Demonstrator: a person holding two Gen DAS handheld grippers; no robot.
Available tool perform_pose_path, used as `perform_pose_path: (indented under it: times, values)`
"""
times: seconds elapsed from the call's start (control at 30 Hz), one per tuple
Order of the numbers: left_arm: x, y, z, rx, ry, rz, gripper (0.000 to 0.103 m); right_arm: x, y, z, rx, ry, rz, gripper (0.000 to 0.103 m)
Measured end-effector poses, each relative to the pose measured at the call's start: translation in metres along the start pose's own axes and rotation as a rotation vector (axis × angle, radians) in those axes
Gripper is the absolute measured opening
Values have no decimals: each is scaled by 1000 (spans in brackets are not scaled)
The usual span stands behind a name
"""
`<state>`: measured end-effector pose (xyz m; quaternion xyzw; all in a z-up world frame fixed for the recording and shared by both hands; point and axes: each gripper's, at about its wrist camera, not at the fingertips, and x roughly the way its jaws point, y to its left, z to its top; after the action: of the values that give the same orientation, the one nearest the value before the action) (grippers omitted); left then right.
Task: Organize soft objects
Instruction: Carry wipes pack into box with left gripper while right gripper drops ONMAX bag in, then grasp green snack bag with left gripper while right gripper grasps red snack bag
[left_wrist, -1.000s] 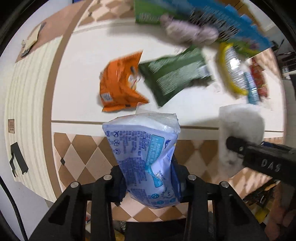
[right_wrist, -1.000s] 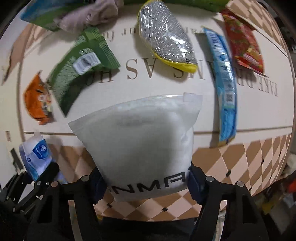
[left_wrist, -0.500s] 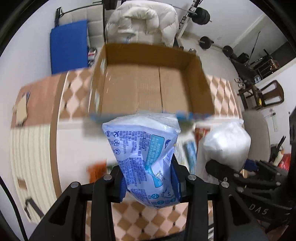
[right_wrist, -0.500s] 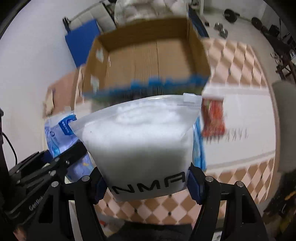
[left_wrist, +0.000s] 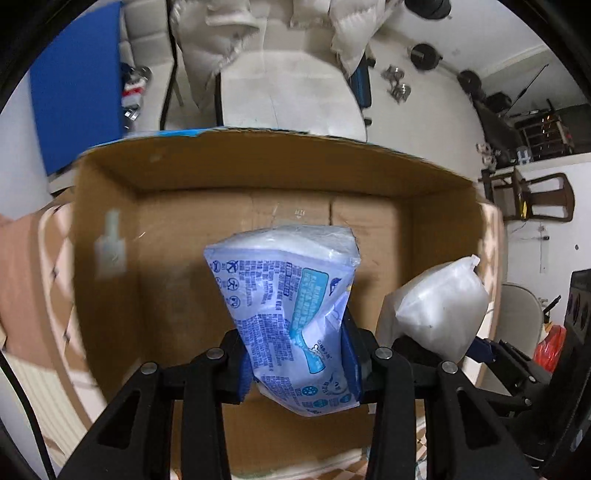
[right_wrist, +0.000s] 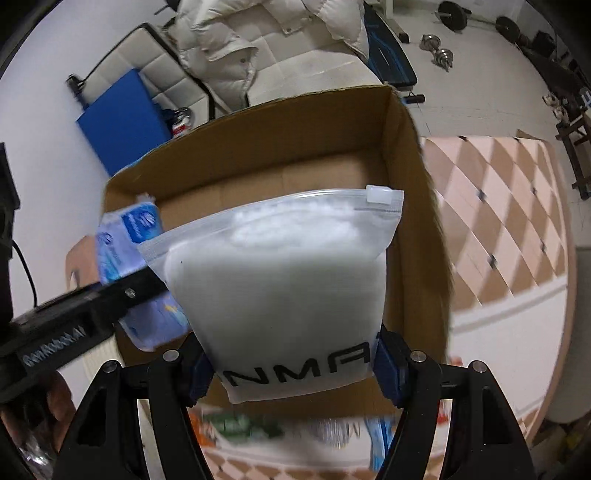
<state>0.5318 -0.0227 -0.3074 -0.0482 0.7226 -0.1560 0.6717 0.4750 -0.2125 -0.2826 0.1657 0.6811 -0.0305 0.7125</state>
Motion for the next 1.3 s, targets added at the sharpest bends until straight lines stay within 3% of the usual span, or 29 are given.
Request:
perform_pose_path:
  times: [0.2, 0.43, 0.53, 0.6, 0.7, 0.77, 1.1, 1.3]
  values:
    - [43, 9, 24, -7, 98, 1, 36, 59, -6, 40, 8, 68, -39, 73]
    - [51, 7, 30, -7, 120, -2, 41, 81, 5, 56, -38, 84, -72, 74]
    - [46, 7, 32, -5, 132, -8, 54, 83, 9, 60, -69, 85, -85, 75]
    - [41, 9, 34, -11, 123, 2, 75, 85, 14, 63, -93, 98, -89, 78]
    - [31, 13, 30, -26, 89, 13, 97, 86, 16, 65, -111, 130, -88, 89]
    - [19, 15, 28, -30, 56, 55, 98, 81, 20, 63, -133, 122, -110, 103]
    - [-56, 10, -21, -23, -126, 176, 101, 27, 36, 37, -189, 23, -163, 103]
    - [-102, 9, -88, 15, -284, 253, 101, -25, 55, -11, -231, -93, -134, 103]
